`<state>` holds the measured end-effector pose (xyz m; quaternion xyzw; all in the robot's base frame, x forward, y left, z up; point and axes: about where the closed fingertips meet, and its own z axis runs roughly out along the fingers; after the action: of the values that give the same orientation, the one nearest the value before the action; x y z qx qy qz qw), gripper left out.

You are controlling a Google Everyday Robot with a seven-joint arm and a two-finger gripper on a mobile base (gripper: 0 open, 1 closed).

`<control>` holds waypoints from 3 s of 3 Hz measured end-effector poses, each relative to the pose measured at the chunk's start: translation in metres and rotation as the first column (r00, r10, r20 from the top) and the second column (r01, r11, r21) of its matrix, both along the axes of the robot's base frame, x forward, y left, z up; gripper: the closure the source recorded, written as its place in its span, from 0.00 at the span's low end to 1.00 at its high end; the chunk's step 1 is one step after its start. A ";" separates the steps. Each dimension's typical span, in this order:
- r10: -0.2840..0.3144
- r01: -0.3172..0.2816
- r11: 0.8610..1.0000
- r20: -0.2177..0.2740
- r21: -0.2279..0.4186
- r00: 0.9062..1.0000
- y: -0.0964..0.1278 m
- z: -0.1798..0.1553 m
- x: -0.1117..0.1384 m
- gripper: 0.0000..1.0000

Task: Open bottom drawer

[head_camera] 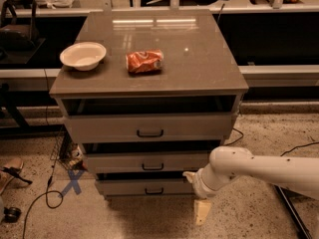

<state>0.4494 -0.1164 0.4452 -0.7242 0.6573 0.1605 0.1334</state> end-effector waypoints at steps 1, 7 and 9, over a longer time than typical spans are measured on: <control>0.071 -0.072 0.996 0.023 0.050 0.997 0.023 -0.063 0.018 0.00; -0.079 0.080 0.997 0.122 -0.002 0.989 -0.009 -0.217 0.062 0.00; -0.118 0.128 0.991 0.224 -0.029 0.967 0.005 -0.233 0.106 0.00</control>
Offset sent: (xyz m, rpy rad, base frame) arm 0.0201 0.0194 -0.0492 0.0382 -0.0337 0.0655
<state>0.5557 -0.1116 0.2121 -0.6983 0.6851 0.0556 0.1999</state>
